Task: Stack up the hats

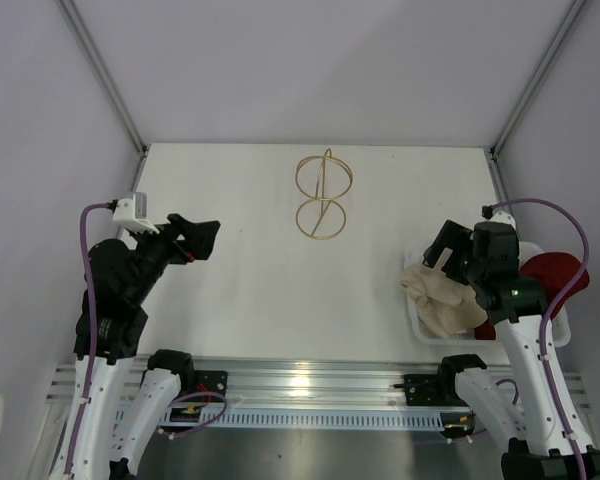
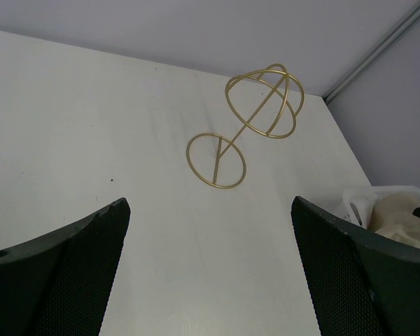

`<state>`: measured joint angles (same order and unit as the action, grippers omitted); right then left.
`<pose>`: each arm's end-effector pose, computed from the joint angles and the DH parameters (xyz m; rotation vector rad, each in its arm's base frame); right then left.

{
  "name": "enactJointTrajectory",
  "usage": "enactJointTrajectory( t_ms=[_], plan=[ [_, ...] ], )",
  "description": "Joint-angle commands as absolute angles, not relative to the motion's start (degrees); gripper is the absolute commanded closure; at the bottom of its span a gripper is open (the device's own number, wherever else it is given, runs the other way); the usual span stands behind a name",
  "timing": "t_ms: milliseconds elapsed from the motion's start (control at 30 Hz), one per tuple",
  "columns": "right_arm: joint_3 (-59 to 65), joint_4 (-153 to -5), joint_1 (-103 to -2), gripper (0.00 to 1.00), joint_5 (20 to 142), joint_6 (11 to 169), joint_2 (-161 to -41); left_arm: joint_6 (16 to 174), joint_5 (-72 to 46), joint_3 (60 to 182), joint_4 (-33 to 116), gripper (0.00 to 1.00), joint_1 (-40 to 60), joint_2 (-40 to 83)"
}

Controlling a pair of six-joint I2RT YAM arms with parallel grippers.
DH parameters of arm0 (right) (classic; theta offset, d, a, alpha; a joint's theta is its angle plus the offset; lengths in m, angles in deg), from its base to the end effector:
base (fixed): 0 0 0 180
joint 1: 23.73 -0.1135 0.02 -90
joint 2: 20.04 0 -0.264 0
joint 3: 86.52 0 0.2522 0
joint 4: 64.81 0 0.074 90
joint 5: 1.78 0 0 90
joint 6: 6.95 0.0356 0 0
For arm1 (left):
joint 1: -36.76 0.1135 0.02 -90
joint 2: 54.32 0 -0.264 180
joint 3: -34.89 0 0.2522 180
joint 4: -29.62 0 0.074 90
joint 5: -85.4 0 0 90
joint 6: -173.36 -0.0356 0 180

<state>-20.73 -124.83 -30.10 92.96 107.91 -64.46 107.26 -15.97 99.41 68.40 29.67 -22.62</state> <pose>0.1512 0.0139 0.3218 0.4056 2.2135 0.2015 0.1139 -0.0212 0.3776 -0.0975 1.7023 -0.5717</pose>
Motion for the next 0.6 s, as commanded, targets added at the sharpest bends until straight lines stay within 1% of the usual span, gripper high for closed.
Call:
enactJointTrajectory(
  t_ms=[0,100,200,433,533,567],
  plan=[
    [-16.1,-127.6,-31.6,0.0,94.4,107.6,-62.5,106.1,-17.6,99.3,68.3,0.01,30.3,-22.3],
    [-13.5,-128.1,-32.7,0.0,89.4,103.9,-61.6,106.0,-17.9,99.4,68.4,0.0,30.3,-22.0],
    [-11.7,-130.9,-33.8,0.01,88.9,102.6,-62.7,105.4,-18.3,99.9,69.3,0.0,30.3,-21.5],
    [-14.5,-136.7,-37.1,0.0,96.1,106.3,-64.3,105.3,-19.1,100.3,69.6,0.01,30.3,-20.7],
    [-15.5,-138.4,-39.0,0.01,101.3,108.0,-64.3,105.2,-20.0,100.5,69.5,0.01,30.3,-20.3],
    [-15.6,-138.2,-39.4,0.02,101.3,108.2,-64.3,105.2,-20.2,100.4,69.5,0.0,30.3,-20.2]
  ],
)
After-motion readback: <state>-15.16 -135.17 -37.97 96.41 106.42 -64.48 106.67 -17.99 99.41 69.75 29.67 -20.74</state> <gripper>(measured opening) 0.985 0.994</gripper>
